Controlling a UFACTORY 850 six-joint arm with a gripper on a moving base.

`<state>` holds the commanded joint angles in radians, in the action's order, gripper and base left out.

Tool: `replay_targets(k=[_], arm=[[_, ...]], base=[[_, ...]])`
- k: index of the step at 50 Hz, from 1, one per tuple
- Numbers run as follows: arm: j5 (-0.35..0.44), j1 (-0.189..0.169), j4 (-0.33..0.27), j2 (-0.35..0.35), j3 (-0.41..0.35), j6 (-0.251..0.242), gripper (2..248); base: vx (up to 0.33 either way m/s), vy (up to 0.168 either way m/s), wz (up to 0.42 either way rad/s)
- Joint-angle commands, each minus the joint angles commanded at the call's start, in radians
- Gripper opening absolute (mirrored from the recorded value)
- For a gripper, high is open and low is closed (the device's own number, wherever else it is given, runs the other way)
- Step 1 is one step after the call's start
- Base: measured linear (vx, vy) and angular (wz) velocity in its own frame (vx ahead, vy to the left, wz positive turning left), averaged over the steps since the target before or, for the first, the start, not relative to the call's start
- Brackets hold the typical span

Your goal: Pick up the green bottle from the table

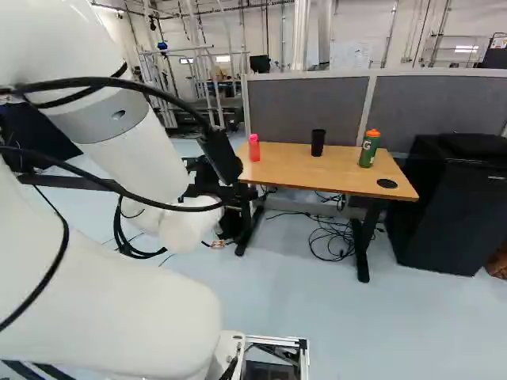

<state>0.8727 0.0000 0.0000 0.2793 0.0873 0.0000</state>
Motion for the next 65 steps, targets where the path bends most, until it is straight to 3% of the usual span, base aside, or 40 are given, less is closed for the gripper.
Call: replay_targets(k=[35,65], arm=[[0.0,0.0,0.0,0.0,0.0,0.0,247],[0.0,0.0,0.0,0.0,0.0,0.0,247]], base=[[0.006,0.001,0.002],[0.098,-0.009,-0.055]])
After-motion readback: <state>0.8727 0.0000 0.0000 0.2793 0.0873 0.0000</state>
